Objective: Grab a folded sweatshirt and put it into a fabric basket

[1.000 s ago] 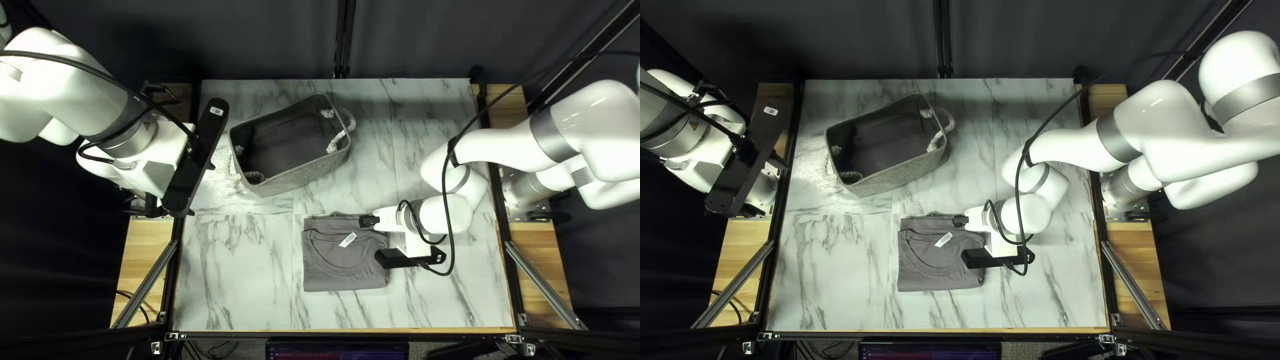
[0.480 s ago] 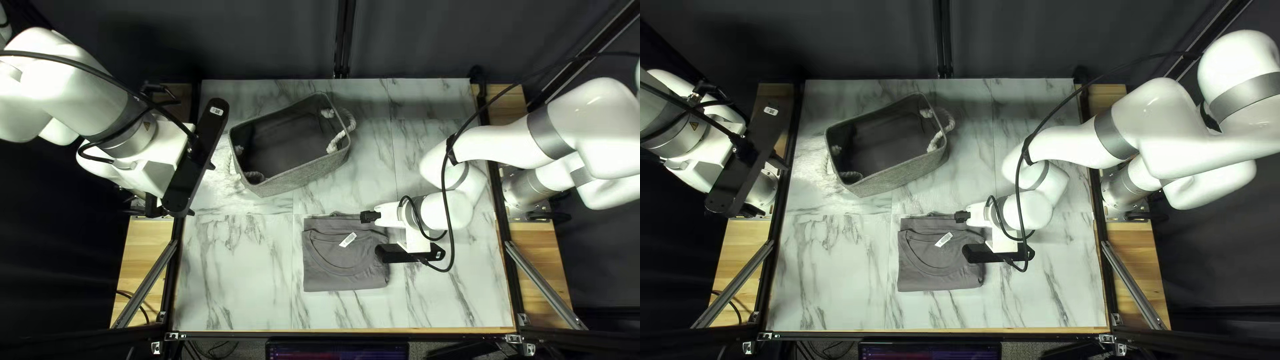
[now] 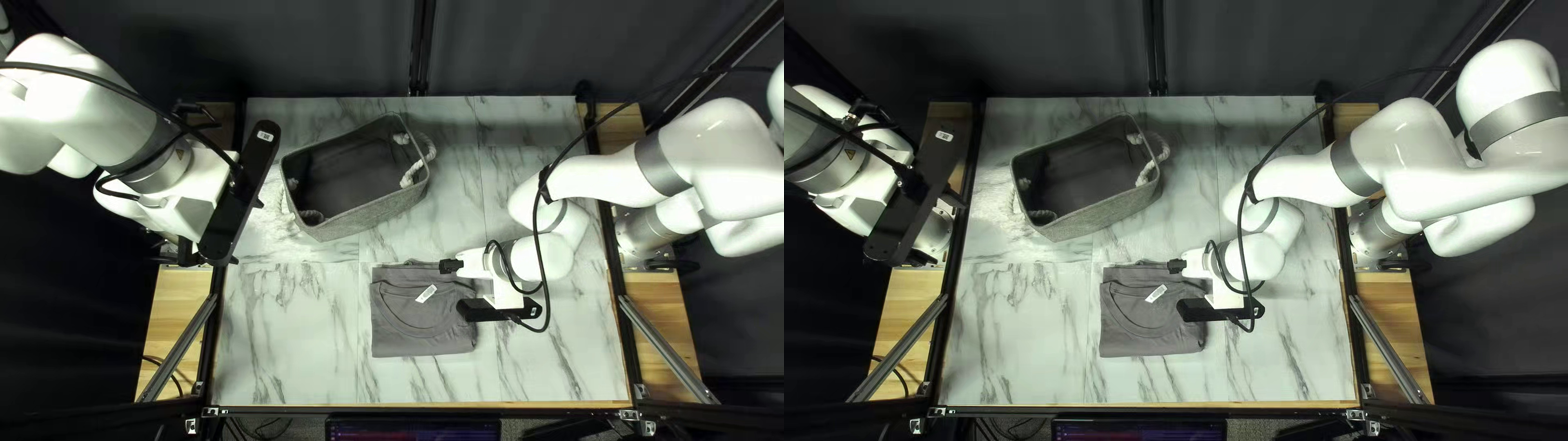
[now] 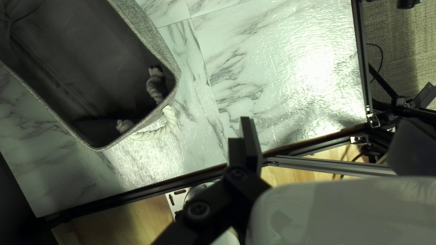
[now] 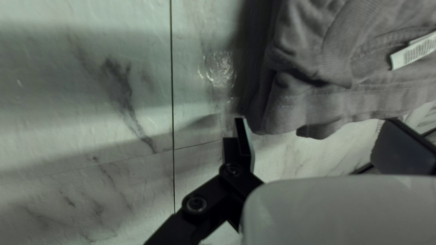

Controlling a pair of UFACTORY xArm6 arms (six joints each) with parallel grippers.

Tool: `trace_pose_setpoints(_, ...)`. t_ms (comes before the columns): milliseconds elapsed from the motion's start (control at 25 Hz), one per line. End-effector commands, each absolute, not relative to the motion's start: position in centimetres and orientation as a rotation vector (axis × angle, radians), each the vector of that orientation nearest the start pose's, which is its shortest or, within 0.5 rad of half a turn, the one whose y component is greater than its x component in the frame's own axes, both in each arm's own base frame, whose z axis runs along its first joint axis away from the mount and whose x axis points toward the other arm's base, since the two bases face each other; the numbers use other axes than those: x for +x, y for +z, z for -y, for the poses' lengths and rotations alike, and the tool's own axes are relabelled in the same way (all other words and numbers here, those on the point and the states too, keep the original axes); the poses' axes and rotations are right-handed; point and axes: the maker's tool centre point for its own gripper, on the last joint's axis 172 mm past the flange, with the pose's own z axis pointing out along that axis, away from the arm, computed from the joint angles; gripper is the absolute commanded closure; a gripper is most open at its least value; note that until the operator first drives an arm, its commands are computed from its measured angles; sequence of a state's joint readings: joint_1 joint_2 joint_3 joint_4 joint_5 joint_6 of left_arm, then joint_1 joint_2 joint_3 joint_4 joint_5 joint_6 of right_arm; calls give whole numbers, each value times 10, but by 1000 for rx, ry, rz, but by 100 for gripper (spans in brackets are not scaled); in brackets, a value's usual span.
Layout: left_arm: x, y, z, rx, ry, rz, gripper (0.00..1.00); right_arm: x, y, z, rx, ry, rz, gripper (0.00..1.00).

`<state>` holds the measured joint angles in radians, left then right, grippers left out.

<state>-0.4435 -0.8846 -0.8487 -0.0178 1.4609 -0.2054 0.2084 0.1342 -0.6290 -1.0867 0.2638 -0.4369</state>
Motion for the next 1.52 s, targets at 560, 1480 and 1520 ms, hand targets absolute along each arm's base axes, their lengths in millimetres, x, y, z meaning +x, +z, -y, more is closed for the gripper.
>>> trace_pose_setpoints(560,255,382,126,-3196,-409,-383,0,451,26,-101,1820,213,-2043,0)
trace_pose_setpoints(1480,255,382,126,-3196,-409,-383,0,458,40,-112,1816,197,-2045,100)
trace_pose_setpoints(1520,255,382,126,-3196,-409,-383,0,459,41,-113,1816,196,-2044,100)
